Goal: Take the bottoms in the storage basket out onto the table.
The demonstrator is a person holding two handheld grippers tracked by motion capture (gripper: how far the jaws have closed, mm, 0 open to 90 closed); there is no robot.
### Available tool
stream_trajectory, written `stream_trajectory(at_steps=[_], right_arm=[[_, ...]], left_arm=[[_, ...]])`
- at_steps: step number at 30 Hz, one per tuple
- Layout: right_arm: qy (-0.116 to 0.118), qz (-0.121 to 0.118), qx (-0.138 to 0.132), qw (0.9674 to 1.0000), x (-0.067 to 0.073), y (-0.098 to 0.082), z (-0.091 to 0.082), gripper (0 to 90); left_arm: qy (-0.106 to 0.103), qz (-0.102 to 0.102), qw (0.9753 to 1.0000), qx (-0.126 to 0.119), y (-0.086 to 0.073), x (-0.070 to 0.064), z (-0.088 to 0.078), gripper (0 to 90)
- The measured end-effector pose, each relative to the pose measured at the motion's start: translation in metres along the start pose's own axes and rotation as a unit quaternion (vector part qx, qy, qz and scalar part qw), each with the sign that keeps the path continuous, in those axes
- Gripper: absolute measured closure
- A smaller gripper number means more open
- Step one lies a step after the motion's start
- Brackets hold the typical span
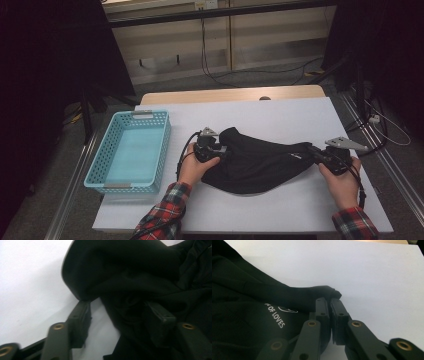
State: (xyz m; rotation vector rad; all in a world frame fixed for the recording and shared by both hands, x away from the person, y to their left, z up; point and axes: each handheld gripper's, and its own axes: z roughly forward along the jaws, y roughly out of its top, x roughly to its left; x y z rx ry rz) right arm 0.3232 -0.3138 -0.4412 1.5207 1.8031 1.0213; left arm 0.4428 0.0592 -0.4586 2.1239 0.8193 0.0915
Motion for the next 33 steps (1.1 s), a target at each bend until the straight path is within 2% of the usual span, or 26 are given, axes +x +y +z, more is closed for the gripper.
stream_trajectory(at_steps=[1, 2, 4, 5, 6, 9, 14, 15, 16, 18, 19, 20, 21, 23, 24, 29, 31, 33], right_arm=[[0.001, -0.001, 0.001, 1.0, 0.0, 0.0, 0.0, 86.1], [0.001, -0.001, 0.001, 1.0, 0.0, 0.0, 0.0, 86.1], [0.003, -0.005, 0.003, 1.0, 0.001, -0.001, 0.0, 86.1], [0.004, -0.005, 0.004, 1.0, 0.002, -0.001, 0.0, 86.1], [0.007, -0.006, 0.004, 1.0, 0.003, -0.001, 0.0, 86.1], [0.01, -0.009, 0.004, 0.9999, 0.004, -0.001, 0.0, 86.1], [0.026, -0.01, 0.005, 0.9996, 0.009, -0.002, 0.002, 86.2], [0.03, -0.012, 0.006, 0.9995, 0.011, -0.002, 0.003, 86.2], [0.034, -0.015, 0.007, 0.9993, 0.014, -0.002, 0.004, 86.2], [0.037, -0.02, 0.008, 0.9991, 0.016, -0.002, 0.005, 86.2], [0.045, -0.027, 0.009, 0.9986, 0.023, -0.001, 0.007, 86.1], [0.049, -0.03, 0.009, 0.9983, 0.025, 0.0, 0.008, 86.1], [0.053, -0.032, 0.009, 0.998, 0.029, 0.0, 0.009, 86.1], [0.057, -0.036, 0.01, 0.9977, 0.032, 0.001, 0.01, 86.1], [0.067, -0.043, 0.011, 0.9968, 0.038, 0.002, 0.013, 86.0], [0.073, -0.052, 0.008, 0.9959, 0.046, 0.006, 0.018, 86.1], [0.065, -0.052, 0.004, 0.9965, 0.044, 0.008, 0.017, 86.1], [0.062, -0.042, 0.0, 0.9972, 0.039, 0.009, 0.016, 86.1]], left_arm=[[-0.017, -0.001, 0.9999, 0.002, 0.0, -0.001, 0.001, 52.1], [-0.017, -0.001, 0.9999, 0.002, 0.0, -0.001, 0.001, 59.7], [-0.017, 0.003, 0.9998, 0.002, 0.0, -0.005, 0.003, 60.8], [-0.024, 0.004, 0.9997, 0.007, 0.0, -0.006, 0.003, 65.7], [-0.03, -0.004, 0.9994, 0.015, 0.0, -0.006, 0.002, 78.0], [-0.039, -0.006, 0.999, 0.022, 0.0, -0.005, 0.0, 83.5], [-0.039, -0.021, 0.9987, 0.025, -0.002, 0.003, -0.021, 84.8], [-0.039, -0.021, 0.9987, 0.025, -0.002, 0.003, -0.021, 84.9], [-0.036, -0.024, 0.9987, 0.026, -0.004, 0.006, -0.03, 85.0], [-0.036, -0.025, 0.9987, 0.028, -0.005, 0.007, -0.035, 85.1], [-0.035, -0.03, 0.9987, 0.021, -0.006, 0.009, -0.045, 85.3], [-0.035, -0.03, 0.9987, 0.021, -0.006, 0.009, -0.045, 85.3], [-0.027, -0.036, 0.9989, 0.013, -0.007, 0.01, -0.055, 85.3], [-0.029, -0.037, 0.9988, 0.013, -0.008, 0.011, -0.06, 85.4], [-0.022, -0.037, 0.9989, 0.015, -0.011, 0.011, -0.068, 85.5], [-0.013, -0.038, 0.999, 0.021, -0.014, 0.011, -0.079, 85.6], [-0.011, -0.036, 0.9989, 0.027, -0.016, 0.01, -0.08, 85.5], [-0.011, -0.037, 0.9987, 0.033, -0.017, 0.01, -0.077, 85.5]])
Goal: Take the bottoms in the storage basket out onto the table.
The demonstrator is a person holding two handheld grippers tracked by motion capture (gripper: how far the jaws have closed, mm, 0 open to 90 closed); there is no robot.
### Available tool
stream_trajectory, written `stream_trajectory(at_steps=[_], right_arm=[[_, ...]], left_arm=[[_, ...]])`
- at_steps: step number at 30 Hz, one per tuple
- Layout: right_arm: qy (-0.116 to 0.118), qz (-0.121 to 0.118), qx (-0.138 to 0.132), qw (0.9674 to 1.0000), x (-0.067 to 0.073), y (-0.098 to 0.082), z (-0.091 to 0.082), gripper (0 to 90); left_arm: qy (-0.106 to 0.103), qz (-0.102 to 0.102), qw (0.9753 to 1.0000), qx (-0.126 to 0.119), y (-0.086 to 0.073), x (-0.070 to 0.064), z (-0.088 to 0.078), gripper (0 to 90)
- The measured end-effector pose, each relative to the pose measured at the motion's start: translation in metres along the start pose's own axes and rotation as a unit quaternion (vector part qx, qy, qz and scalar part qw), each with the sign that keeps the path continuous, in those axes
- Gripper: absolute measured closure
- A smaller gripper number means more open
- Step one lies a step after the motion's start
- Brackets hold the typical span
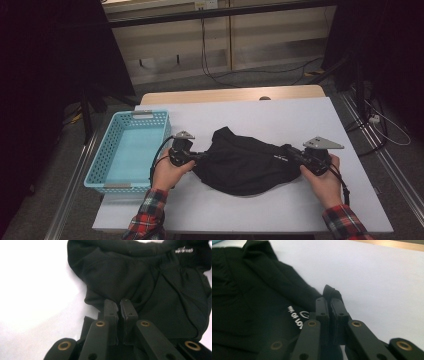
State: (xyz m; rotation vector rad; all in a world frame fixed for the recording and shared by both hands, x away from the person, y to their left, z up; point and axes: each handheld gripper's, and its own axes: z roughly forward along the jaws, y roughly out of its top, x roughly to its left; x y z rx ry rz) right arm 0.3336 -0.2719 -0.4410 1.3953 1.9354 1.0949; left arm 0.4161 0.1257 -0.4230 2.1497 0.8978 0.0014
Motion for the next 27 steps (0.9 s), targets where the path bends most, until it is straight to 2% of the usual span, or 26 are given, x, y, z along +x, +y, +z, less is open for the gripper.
stream_trajectory(at_steps=[4, 9, 11, 12, 13, 14, 15, 16, 17, 18, 20, 23, 25, 26, 27], right_arm=[[-0.007, 0.013, -0.004, 0.9999, -0.009, -0.002, -0.004, 86.1], [-0.007, 0.01, -0.002, 0.9999, -0.008, -0.004, -0.005, 86.1], [-0.005, 0.008, -0.001, 1.0, -0.008, -0.004, -0.005, 86.1], [-0.005, 0.007, 0.0, 1.0, -0.007, -0.005, -0.005, 86.0], [-0.004, 0.005, 0.0, 1.0, -0.005, -0.005, -0.005, 85.8], [-0.003, 0.005, 0.001, 1.0, -0.005, -0.005, -0.005, 85.8], [-0.004, 0.004, 0.002, 1.0, -0.005, -0.005, -0.006, 85.8], [-0.004, 0.004, 0.002, 1.0, -0.005, -0.005, -0.006, 85.8], [-0.004, 0.004, 0.002, 1.0, -0.005, -0.005, -0.006, 85.8], [-0.005, 0.004, 0.002, 1.0, -0.005, -0.005, -0.006, 85.8], [-0.006, 0.004, 0.003, 1.0, -0.006, -0.006, -0.006, 85.9], [-0.008, 0.005, 0.004, 0.9999, -0.007, -0.007, -0.006, 86.0], [-0.008, 0.005, 0.004, 0.9999, -0.007, -0.007, -0.006, 86.1], [-0.009, 0.005, 0.004, 0.9999, -0.008, -0.007, -0.007, 86.0], [-0.009, 0.005, 0.004, 0.9999, -0.008, -0.008, -0.007, 86.0]], left_arm=[[0.001, -0.001, 1.0, 0.001, 0.001, 0.0, 0.003, 85.4], [0.008, -0.006, 0.9998, -0.019, 0.005, 0.003, 0.003, 84.3], [0.016, -0.01, 0.9995, -0.027, 0.005, 0.004, 0.004, 77.5], [0.017, -0.016, 0.9993, -0.029, 0.006, 0.005, 0.005, 77.5], [0.026, -0.024, 0.9986, -0.039, 0.009, 0.008, 0.008, 59.2], [0.04, -0.023, 0.9978, -0.047, 0.011, 0.009, 0.01, 50.7], [0.04, -0.023, 0.9978, -0.047, 0.011, 0.009, 0.01, 44.4], [0.054, -0.026, 0.9968, -0.054, 0.012, 0.009, 0.011, 41.4], [0.055, -0.032, 0.9963, -0.057, 0.014, 0.01, 0.013, 41.4], [0.052, -0.042, 0.9956, -0.065, 0.016, 0.011, 0.016, 37.7], [0.059, -0.045, 0.9951, -0.065, 0.018, 0.011, 0.022, 26.3], [0.055, -0.049, 0.9948, -0.071, 0.022, 0.011, 0.032, 26.2], [0.06, -0.05, 0.9948, -0.065, 0.023, 0.011, 0.04, 26.9], [0.057, -0.053, 0.995, -0.062, 0.023, 0.011, 0.045, 35.4], [0.056, -0.052, 0.9955, -0.057, 0.022, 0.011, 0.048, 40.1]])
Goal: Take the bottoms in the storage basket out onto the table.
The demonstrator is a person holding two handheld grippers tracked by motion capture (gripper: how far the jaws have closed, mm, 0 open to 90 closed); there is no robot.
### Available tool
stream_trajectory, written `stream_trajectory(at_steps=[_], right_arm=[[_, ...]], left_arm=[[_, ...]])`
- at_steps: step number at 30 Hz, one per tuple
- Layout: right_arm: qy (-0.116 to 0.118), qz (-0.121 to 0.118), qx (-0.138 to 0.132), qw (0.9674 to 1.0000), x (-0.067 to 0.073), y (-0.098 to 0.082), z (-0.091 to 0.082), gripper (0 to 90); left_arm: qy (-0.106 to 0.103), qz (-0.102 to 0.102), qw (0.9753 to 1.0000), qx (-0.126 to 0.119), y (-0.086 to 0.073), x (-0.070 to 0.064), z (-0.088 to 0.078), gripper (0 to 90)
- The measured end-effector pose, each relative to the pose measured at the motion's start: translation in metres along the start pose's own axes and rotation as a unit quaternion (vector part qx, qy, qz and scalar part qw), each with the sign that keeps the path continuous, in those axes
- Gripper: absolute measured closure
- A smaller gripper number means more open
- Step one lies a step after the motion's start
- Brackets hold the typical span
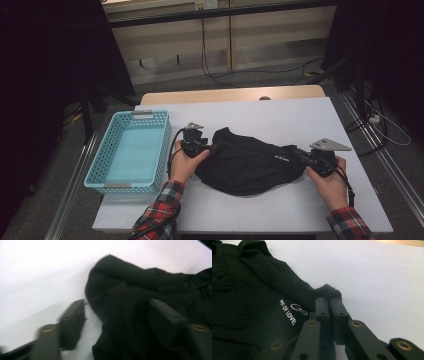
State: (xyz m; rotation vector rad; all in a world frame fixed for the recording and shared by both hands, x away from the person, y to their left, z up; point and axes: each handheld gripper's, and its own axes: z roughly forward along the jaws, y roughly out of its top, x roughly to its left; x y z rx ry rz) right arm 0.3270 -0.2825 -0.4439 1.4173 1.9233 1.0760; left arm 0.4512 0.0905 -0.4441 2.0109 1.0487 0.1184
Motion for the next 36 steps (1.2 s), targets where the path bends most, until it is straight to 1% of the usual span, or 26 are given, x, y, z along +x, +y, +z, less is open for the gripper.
stream_trajectory(at_steps=[1, 2, 3, 4, 5, 6, 7, 8, 9, 13, 14, 15, 16, 20, 22, 23, 24, 26, 28, 31, 33, 36], right_arm=[[0.0, 0.0, 0.0, 1.0, 0.0, 0.0, 0.0, 86.0], [0.0, 0.0, 0.0, 1.0, 0.0, 0.0, 0.0, 86.0], [-0.001, 0.001, 0.002, 1.0, -0.001, -0.001, 0.0, 86.0], [-0.001, 0.001, 0.002, 1.0, -0.002, -0.001, 0.0, 86.0], [-0.002, 0.002, 0.002, 1.0, -0.002, -0.001, 0.0, 86.0], [-0.002, 0.003, 0.002, 1.0, -0.002, -0.001, 0.0, 86.0], [-0.002, 0.002, 0.001, 1.0, -0.002, -0.001, 0.0, 86.0], [-0.001, 0.001, 0.0, 1.0, -0.001, -0.001, -0.001, 86.0], [0.0, 0.001, 0.0, 1.0, -0.001, -0.001, 0.0, 86.1], [0.001, 0.0, 0.0, 1.0, 0.0, -0.001, 0.0, 86.0], [0.002, 0.0, 0.0, 1.0, 0.0, -0.001, 0.0, 86.0], [0.004, 0.0, -0.001, 1.0, 0.0, -0.001, 0.0, 85.9], [0.004, 0.0, -0.001, 1.0, 0.0, -0.001, 0.0, 85.9], [0.012, -0.002, -0.007, 0.9999, 0.003, 0.001, -0.001, 85.9], [0.011, -0.004, -0.009, 0.9999, 0.004, 0.002, -0.001, 86.0], [0.007, -0.003, -0.009, 0.9999, 0.004, 0.003, -0.001, 86.0], [0.003, -0.005, -0.007, 1.0, 0.003, 0.002, 0.0, 85.9], [-0.001, -0.004, -0.003, 1.0, 0.002, 0.002, 0.0, 85.8], [-0.001, 0.005, 0.0, 1.0, -0.001, 0.001, 0.001, 85.8], [-0.012, 0.005, 0.006, 0.9999, -0.001, 0.001, 0.003, 85.2], [-0.014, 0.002, 0.012, 0.9998, -0.003, 0.0, 0.004, 85.4], [-0.021, 0.002, 0.014, 0.9997, -0.007, -0.001, 0.005, 84.1]], left_arm=[[0.001, -0.002, 1.0, 0.004, -0.002, -0.001, 0.004, 40.1], [-0.002, -0.003, 0.9999, 0.01, -0.003, -0.001, 0.007, 43.1], [-0.006, -0.003, 0.9998, 0.017, -0.004, -0.002, 0.009, 55.0], [-0.006, -0.003, 0.9998, 0.017, -0.004, -0.002, 0.009, 58.3], [-0.004, 0.002, 0.9998, 0.021, -0.005, -0.003, 0.01, 66.3], [-0.006, 0.006, 0.9996, 0.026, -0.005, -0.004, 0.01, 72.3], [-0.011, 0.005, 0.9995, 0.029, -0.006, -0.004, 0.009, 77.2], [-0.017, 0.004, 0.9993, 0.033, -0.006, -0.005, 0.009, 81.4], [-0.019, 0.008, 0.9991, 0.038, -0.006, -0.005, 0.008, 83.4], [-0.028, 0.008, 0.9987, 0.042, -0.004, -0.006, -0.001, 84.6], [-0.027, 0.013, 0.9986, 0.044, -0.004, -0.005, -0.005, 84.6], [-0.028, 0.008, 0.9987, 0.041, -0.005, -0.005, -0.008, 84.7], [-0.031, 0.008, 0.9985, 0.045, -0.005, -0.004, -0.013, 84.7], [-0.031, 0.003, 0.9985, 0.045, -0.005, 0.001, -0.035, 84.9], [-0.024, 0.005, 0.9986, 0.047, -0.006, 0.001, -0.044, 85.1], [-0.025, 0.006, 0.9984, 0.051, -0.007, 0.001, -0.046, 85.1], [-0.024, 0.006, 0.9983, 0.053, -0.011, 0.001, -0.046, 85.1], [-0.026, 0.004, 0.9982, 0.054, -0.013, 0.001, -0.045, 85.0], [-0.024, 0.007, 0.998, 0.057, -0.015, 0.0, -0.041, 85.0], [-0.024, 0.015, 0.9971, 0.071, -0.019, -0.004, -0.033, 84.7], [-0.024, 0.016, 0.997, 0.072, -0.019, -0.003, -0.032, 84.6], [-0.025, 0.011, 0.9972, 0.069, -0.018, -0.002, -0.033, 84.3]])
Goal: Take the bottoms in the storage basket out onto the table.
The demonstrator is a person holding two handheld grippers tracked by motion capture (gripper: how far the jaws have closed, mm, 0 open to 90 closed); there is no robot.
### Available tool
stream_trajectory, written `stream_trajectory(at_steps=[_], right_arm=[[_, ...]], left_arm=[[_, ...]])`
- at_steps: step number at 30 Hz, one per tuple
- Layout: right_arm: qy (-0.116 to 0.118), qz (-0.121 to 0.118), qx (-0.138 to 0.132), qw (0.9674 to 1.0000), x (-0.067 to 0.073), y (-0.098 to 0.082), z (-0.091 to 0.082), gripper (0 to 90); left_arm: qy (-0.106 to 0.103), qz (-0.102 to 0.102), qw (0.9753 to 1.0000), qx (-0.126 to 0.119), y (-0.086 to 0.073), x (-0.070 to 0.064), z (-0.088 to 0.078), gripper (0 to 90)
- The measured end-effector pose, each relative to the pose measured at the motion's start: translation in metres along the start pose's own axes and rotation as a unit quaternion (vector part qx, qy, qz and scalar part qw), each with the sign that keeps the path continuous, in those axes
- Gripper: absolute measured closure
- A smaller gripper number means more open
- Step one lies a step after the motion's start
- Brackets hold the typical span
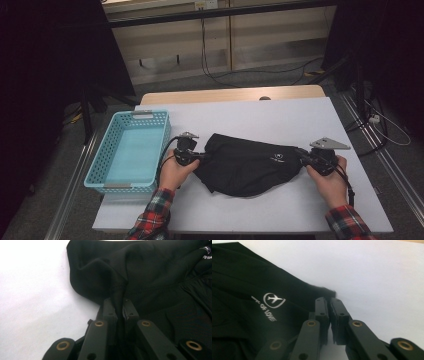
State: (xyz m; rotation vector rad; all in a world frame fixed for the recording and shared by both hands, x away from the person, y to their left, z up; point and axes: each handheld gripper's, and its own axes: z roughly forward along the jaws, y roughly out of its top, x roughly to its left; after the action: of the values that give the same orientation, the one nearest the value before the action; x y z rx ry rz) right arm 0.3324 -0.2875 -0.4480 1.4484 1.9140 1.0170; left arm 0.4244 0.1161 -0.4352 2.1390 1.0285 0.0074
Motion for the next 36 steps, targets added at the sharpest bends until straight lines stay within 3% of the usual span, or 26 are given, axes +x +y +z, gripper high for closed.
stream_trajectory(at_steps=[7, 10, 18, 21, 25, 27, 29, 30, 31, 32, 35, 36], right_arm=[[-0.01, 0.011, -0.008, 0.9999, -0.002, 0.0, -0.002, 70.2], [-0.011, 0.028, -0.008, 0.9995, -0.001, 0.001, -0.002, 56.6], [0.017, 0.037, 0.007, 0.9992, 0.008, 0.001, -0.004, 47.1], [0.014, 0.032, 0.02, 0.9992, 0.018, -0.003, -0.003, 44.9], [0.004, 0.006, 0.057, 0.9984, 0.021, -0.008, 0.005, 46.0], [0.004, 0.01, 0.055, 0.9984, 0.021, -0.01, 0.007, 47.6], [0.005, 0.017, 0.054, 0.9984, 0.016, -0.008, 0.006, 64.4], [0.005, 0.017, 0.054, 0.9984, 0.016, -0.008, 0.006, 64.4], [0.015, 0.026, 0.049, 0.9984, 0.014, -0.008, 0.004, 76.9], [0.012, 0.022, 0.048, 0.9985, 0.013, -0.008, 0.003, 82.3], [0.017, 0.031, 0.046, 0.9983, 0.006, -0.007, 0.002, 85.3], [0.014, 0.036, 0.045, 0.9983, 0.003, -0.007, 0.002, 85.4]], left_arm=[[0.0, 0.004, 1.0, 0.0, 0.002, -0.001, 0.0, 83.9], [0.0, 0.004, 1.0, -0.001, 0.003, -0.002, 0.001, 83.7], [0.001, 0.009, 1.0, -0.003, 0.004, -0.003, 0.001, 83.7], [0.002, 0.012, 0.9999, -0.001, 0.004, -0.004, 0.002, 83.7], [0.001, 0.014, 0.9999, 0.0, 0.005, -0.004, 0.001, 83.7], [0.0, 0.014, 0.9999, 0.0, 0.005, -0.005, 0.002, 83.7], [-0.002, 0.012, 0.9999, -0.003, 0.005, -0.006, 0.002, 83.5], [-0.003, 0.012, 0.9999, -0.003, 0.005, -0.006, 0.002, 83.5], [-0.003, 0.013, 0.9999, -0.004, 0.006, -0.006, 0.002, 82.5], [-0.004, 0.011, 0.9999, -0.006, 0.006, -0.007, 0.002, 81.8], [-0.007, 0.014, 0.9998, -0.009, 0.007, -0.008, 0.001, 79.2], [-0.008, 0.014, 0.9998, -0.014, 0.008, -0.008, 0.001, 73.8]])
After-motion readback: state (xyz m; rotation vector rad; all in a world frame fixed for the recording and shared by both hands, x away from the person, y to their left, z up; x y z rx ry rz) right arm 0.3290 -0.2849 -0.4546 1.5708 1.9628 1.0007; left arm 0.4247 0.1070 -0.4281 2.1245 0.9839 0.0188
